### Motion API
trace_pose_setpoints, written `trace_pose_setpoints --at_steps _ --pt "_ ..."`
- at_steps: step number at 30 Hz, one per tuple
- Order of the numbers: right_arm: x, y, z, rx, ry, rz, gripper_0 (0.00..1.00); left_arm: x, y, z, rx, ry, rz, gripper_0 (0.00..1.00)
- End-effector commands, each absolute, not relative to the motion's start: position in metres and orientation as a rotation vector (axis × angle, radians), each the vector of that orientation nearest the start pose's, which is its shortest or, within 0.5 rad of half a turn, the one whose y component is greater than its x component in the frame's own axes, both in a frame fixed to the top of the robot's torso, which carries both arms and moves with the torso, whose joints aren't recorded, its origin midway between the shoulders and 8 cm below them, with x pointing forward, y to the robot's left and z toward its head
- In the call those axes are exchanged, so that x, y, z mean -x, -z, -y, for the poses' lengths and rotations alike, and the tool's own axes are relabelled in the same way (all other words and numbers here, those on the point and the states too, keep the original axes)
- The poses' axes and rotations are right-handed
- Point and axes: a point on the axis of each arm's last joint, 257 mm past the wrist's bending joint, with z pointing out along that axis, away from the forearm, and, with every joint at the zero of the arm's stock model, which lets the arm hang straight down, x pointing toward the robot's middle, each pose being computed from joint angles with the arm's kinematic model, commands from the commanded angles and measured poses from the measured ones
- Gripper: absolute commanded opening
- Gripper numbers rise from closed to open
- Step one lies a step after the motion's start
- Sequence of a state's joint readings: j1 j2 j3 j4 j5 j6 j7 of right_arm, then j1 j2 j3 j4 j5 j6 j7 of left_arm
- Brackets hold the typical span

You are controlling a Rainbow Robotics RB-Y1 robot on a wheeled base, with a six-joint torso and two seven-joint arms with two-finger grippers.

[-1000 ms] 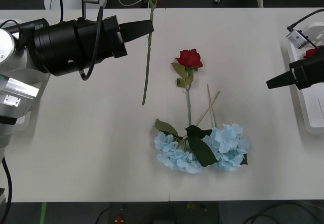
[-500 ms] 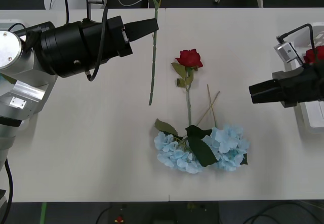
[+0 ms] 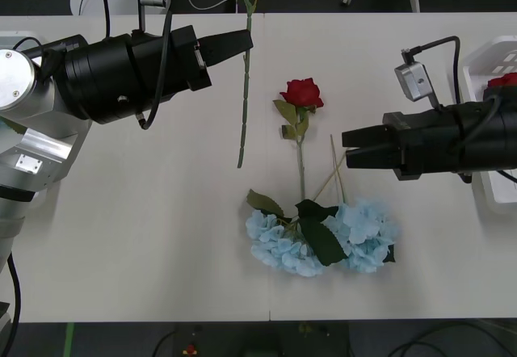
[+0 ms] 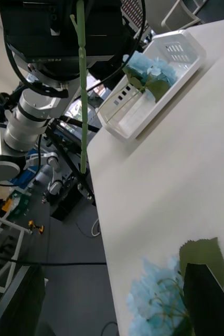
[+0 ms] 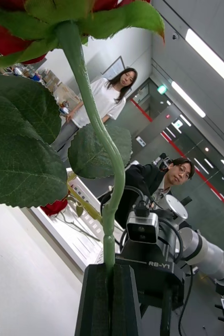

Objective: Put the red flowers into the right box and the blue flowers into the left box

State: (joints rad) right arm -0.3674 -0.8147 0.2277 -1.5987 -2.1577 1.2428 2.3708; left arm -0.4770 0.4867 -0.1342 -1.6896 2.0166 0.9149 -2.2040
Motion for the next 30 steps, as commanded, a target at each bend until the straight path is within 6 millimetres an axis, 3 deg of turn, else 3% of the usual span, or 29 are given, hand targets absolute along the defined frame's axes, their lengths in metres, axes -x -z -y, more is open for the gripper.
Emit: trace_pose_setpoints --at_steps 1,13,30 --pt "-0.373 0.111 0.055 0.899 -1.505 -1.739 0.76 -0.448 -0.017 -0.012 -0.668 1.396 -1.392 0.0" --pt "-0.378 0.096 -0.008 0.732 -1.643 -1.632 0.76 -0.448 -0.017 -0.012 -0.668 1.396 -1.392 0.0" --pt "-0.386 0.069 -0.049 0.567 -1.764 -1.55 0.76 -0.448 -0.017 -0.012 -0.668 1.396 -1.392 0.0"
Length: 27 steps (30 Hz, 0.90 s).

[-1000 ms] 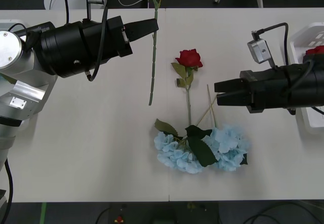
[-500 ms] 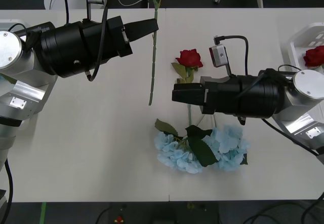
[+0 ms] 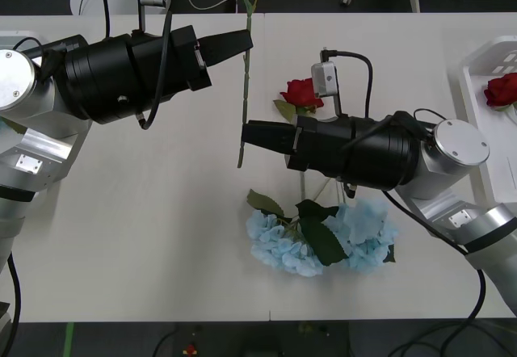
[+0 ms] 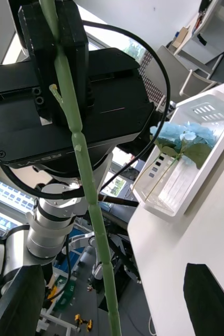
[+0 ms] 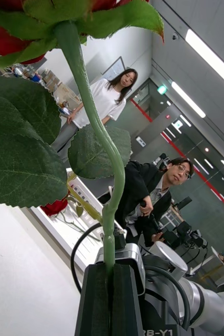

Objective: Put the red flowers into the right box and the blue flowers into the left box

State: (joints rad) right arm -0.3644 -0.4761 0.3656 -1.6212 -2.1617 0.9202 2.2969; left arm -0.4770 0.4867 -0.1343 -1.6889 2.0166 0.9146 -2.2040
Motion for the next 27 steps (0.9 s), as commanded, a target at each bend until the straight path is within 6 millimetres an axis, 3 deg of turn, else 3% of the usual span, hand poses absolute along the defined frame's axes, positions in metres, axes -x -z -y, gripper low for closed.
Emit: trace_pose_setpoints --at_steps 1,8,12,14,18,20,27 --pt "-0.386 0.069 -0.051 0.558 -1.77 -1.551 0.76 -0.448 -0.017 -0.012 -0.668 1.396 -1.392 0.0" --pt "-0.384 0.063 -0.06 0.546 -1.798 -1.538 0.75 -0.448 -0.017 -0.012 -0.668 1.396 -1.392 0.0" --pt "-0.386 0.061 -0.061 0.529 -1.805 -1.536 0.59 -0.448 -0.017 -0.012 -0.668 1.396 -1.392 0.0" --pt "-0.385 0.059 -0.063 0.526 -1.815 -1.534 0.36 -0.448 -0.017 -0.012 -0.668 1.396 -1.392 0.0" --pt "-0.386 0.058 -0.064 0.513 -1.824 -1.538 0.18 -0.448 -0.017 -0.012 -0.668 1.396 -1.392 0.0" --pt "-0.387 0.057 -0.065 0.506 -1.832 -1.54 0.03 -0.448 -0.017 -0.012 -0.668 1.396 -1.392 0.0" --pt "-0.387 0.056 -0.065 0.498 -1.844 -1.549 0.0 -0.448 -0.017 -0.012 -0.668 1.396 -1.392 0.0"
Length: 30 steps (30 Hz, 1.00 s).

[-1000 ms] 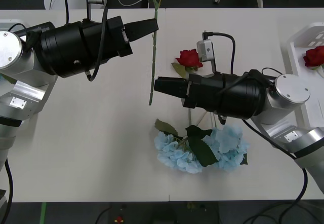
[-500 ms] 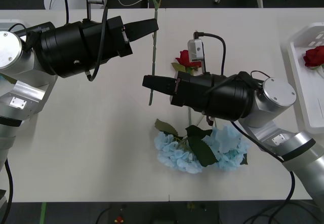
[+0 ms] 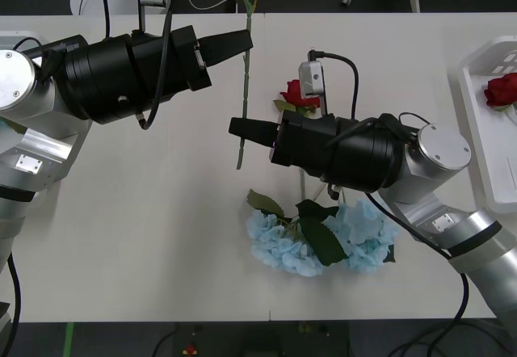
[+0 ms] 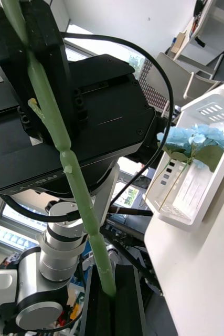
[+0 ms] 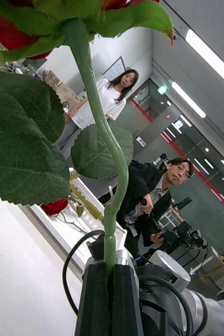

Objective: Put the red flowers into the right box and the blue flowers into the left box

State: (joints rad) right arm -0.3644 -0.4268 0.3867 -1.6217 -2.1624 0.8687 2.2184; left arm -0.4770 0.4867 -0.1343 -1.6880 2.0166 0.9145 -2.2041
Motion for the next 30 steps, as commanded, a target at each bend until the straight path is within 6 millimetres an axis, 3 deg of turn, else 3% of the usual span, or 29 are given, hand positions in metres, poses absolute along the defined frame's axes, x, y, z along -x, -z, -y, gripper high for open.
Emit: trace_pose_setpoints --at_steps 1,3,4,5,8,10,21,30 --pt "-0.386 0.056 -0.065 0.498 -1.846 -1.551 0.0 -0.448 -0.017 -0.012 -0.668 1.396 -1.392 0.0" --pt "-0.387 0.055 -0.065 0.495 -1.848 -1.551 0.0 -0.448 -0.017 -0.012 -0.668 1.396 -1.392 0.0" --pt "-0.387 0.055 -0.065 0.494 -1.85 -1.552 0.0 -0.448 -0.017 -0.012 -0.668 1.396 -1.392 0.08" --pt "-0.387 0.054 -0.065 0.496 -1.849 -1.551 0.0 -0.448 -0.017 -0.012 -0.668 1.396 -1.392 0.49" --pt "-0.387 0.054 -0.066 0.495 -1.852 -1.552 0.0 -0.448 -0.017 -0.012 -0.668 1.396 -1.392 0.9" --pt "-0.387 0.053 -0.066 0.495 -1.854 -1.552 0.0 -0.448 -0.017 -0.012 -0.668 1.396 -1.392 1.0" --pt "-0.389 0.051 -0.065 0.487 -1.86 -1.556 0.0 -0.448 -0.017 -0.012 -0.668 1.396 -1.392 1.0" --pt "-0.401 0.06 -0.05 0.467 -1.808 -1.612 0.0 -0.448 -0.017 -0.012 -0.668 1.396 -1.392 1.0"
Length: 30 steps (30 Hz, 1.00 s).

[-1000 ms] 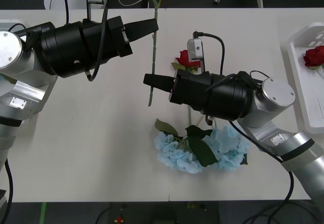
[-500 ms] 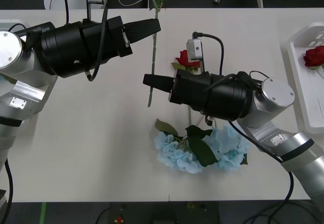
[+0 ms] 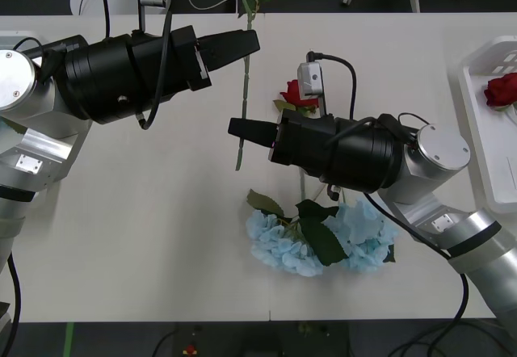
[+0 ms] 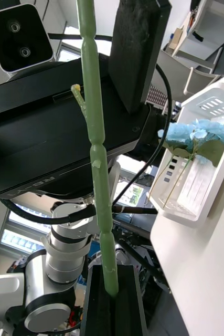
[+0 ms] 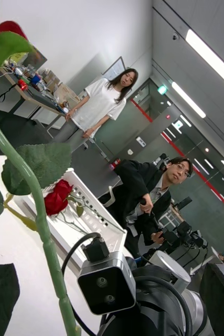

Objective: Put the red flowers into the right box and the blue flowers into the left box

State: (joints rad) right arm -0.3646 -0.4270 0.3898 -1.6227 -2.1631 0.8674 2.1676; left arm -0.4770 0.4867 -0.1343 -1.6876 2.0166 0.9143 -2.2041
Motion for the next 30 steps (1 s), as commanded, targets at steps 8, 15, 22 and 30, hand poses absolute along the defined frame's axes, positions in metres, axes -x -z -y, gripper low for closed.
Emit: trace_pose_setpoints --at_steps 8,15,22,30 --pt "-0.458 0.105 0.023 0.4 -1.466 -1.911 0.0 -0.454 -0.014 -0.024 -0.58 1.419 -1.39 1.0" --pt "-0.507 0.129 0.155 0.313 -0.976 -2.186 0.0 -0.465 -0.012 -0.063 -0.582 1.32 -1.417 1.0" --pt "-0.524 0.124 0.306 0.23 -0.461 -2.332 0.0 -0.468 0.02 -0.136 -0.728 1.067 -1.555 1.0" --pt "-0.509 0.104 0.455 0.079 -0.013 -2.438 0.0 -0.463 0.061 -0.229 -0.983 0.766 -1.701 1.0"
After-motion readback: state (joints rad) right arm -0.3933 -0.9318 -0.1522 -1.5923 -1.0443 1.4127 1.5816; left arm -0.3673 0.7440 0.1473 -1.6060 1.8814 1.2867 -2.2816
